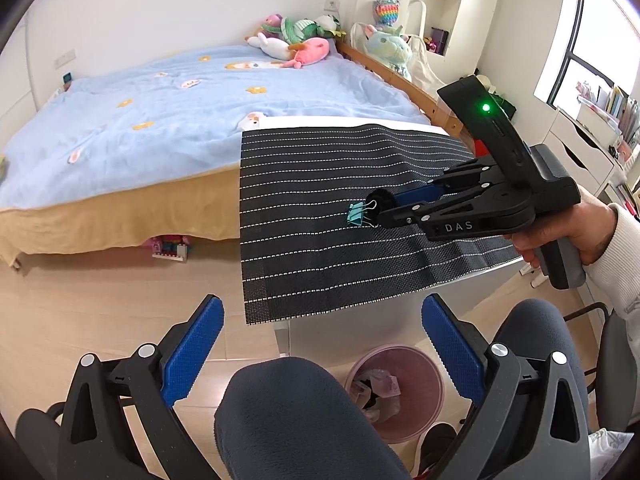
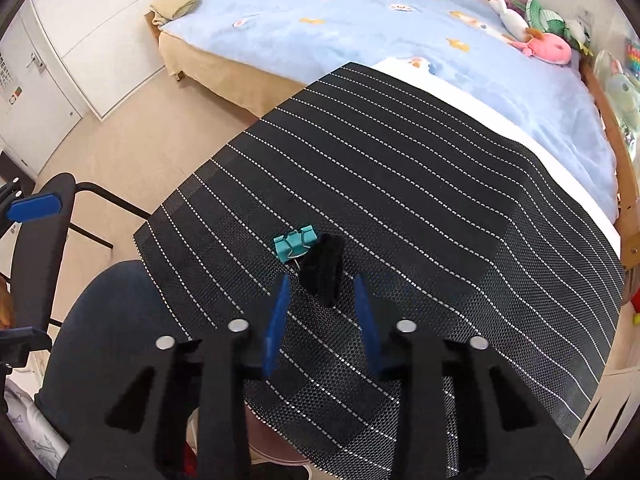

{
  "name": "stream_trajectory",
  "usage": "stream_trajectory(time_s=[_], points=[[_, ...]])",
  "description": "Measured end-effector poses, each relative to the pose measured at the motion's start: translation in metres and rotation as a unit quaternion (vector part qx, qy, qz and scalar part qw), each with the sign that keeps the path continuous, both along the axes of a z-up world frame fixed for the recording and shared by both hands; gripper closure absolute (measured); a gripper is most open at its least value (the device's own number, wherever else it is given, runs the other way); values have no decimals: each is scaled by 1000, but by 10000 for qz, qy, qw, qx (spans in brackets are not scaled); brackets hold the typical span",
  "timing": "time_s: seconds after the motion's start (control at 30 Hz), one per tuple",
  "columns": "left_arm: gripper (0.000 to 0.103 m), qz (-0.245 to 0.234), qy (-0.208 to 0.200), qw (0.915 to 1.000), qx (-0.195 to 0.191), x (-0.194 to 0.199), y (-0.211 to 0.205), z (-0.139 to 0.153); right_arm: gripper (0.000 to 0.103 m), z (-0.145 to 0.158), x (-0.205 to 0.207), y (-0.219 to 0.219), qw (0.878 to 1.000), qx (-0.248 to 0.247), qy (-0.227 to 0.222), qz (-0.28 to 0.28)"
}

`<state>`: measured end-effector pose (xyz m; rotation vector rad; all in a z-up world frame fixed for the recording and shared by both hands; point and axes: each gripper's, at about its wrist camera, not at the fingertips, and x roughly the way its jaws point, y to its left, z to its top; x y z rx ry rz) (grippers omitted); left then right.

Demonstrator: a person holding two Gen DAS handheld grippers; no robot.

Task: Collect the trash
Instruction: 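Grasp the teal binder clip with the left gripper while the right holds the black clip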

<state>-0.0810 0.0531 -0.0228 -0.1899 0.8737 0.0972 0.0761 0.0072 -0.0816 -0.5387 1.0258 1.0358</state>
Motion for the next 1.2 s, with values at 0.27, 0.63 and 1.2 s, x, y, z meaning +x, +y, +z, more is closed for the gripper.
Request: stream_trajectory(time_s=[0.27, 0.63, 1.2], points=[[8, -60, 16, 10000, 25, 4, -2, -1, 95, 4, 0, -5, 9999, 132, 18, -84], [8, -324, -1, 9993, 204, 28, -10, 6, 95, 31, -3, -29, 9983, 419, 84, -394], [8, -895, 532, 9943, 213, 118, -11, -6, 95, 57, -9, -81, 9947, 713, 58, -743]])
